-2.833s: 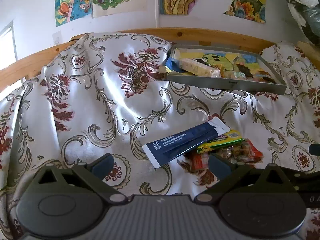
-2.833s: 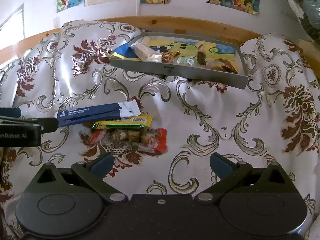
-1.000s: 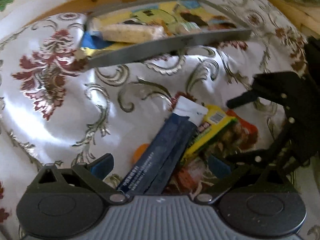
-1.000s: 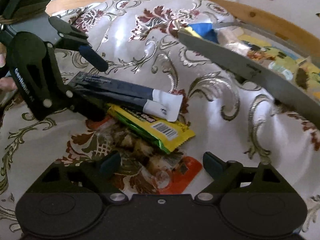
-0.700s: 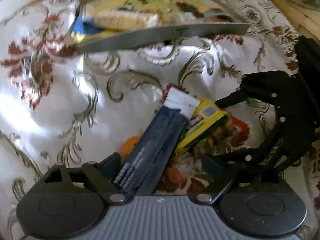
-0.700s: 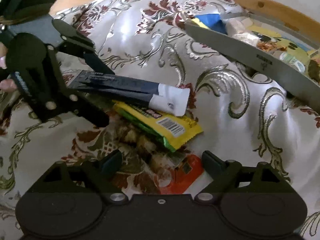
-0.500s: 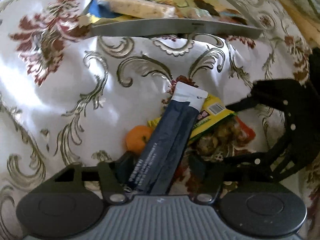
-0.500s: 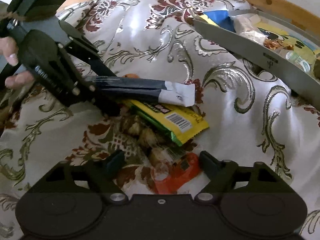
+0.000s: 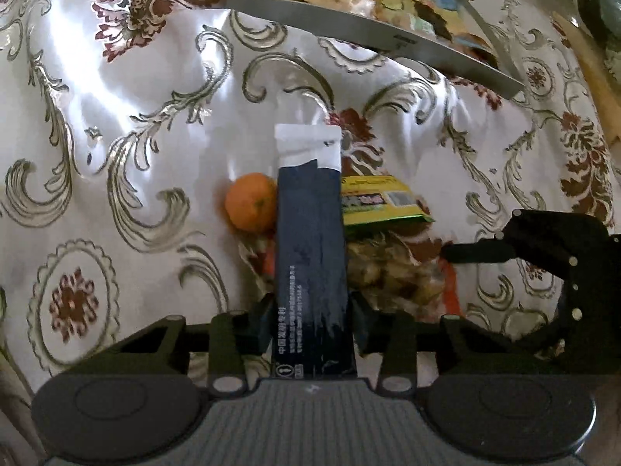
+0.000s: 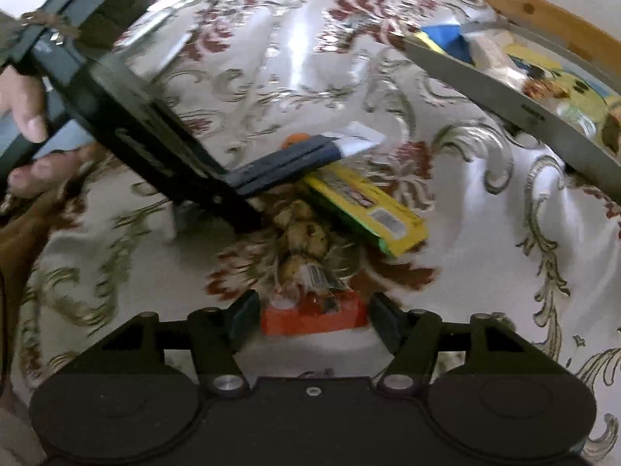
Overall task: Organize snacks
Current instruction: 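Grasp the dark blue stick pack with left tool while right tool reaches toward the nut bag, then lift the blue stick pack with left tool while right tool grasps the clear quail-egg bag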
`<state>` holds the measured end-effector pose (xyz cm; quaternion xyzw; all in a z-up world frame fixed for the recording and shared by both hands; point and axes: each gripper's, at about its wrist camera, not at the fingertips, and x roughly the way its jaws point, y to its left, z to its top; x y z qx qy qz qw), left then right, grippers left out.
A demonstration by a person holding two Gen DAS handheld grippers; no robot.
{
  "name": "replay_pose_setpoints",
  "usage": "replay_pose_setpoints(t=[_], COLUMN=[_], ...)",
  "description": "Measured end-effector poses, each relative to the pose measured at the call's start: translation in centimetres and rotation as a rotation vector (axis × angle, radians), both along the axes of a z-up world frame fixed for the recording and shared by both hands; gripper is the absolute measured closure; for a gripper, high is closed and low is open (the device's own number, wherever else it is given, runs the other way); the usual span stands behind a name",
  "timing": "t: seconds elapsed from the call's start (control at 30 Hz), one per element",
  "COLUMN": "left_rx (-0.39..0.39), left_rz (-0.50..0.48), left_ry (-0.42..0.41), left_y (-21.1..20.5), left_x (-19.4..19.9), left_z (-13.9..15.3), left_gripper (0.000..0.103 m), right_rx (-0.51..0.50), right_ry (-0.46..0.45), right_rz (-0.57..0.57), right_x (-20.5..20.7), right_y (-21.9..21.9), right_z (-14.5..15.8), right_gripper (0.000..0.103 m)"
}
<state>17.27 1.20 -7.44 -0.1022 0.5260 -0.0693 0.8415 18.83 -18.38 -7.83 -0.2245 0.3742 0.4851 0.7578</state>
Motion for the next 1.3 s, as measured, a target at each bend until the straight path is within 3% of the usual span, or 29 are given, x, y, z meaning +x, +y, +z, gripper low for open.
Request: replay_pose_setpoints(t=[0.13,0.23,0.43,0.63,0.9,1.1,1.3], left_rx=[0.004,0.004,-0.012,0.005,0.073,0.075,0.086], left_rz=[0.025,0.045,0.077,0.072,0.069,0.108,0.141], left_ry=[-0.016,-0.031,-0.044,-0.031,-0.001,0.026,0.041], left_y=[-0.1,0.2,0.8,0.4,-0.7,-1.2,-1.4], left_x=[-0.3,0.1,0.9,1.1,0.8,-0.5,-1.6], left_z=[0.1,0.3,-0.1,-0.4,0.2,0.9,2.1], left_gripper=[0.059,0.058,0.054,0.058,0.063,0.067,0.069], right_rx=[0.001,0.024,0.059,0.049,-0.003,-0.041,-0.143], right_ry=[-0.051,-0.050,-0.037,-0.022,-0.041,-0.108,-0.270], right_rz=[-0.010,-0.048,-0.072,-0.094,-0.151,-0.162,-0.131], right_x=[-0.8,0.0,0.5,0.3,-1.0,-3.1,-5.9], right_y=[0.6,1.1,2.8,3.5,3.4,3.6,3.6], right_z=[0.2,-0.2,-1.8,-1.9,-1.3,-0.9,-0.4], right_gripper=[0.036,0.028,0.027,0.046,0.052,0.056,0.057])
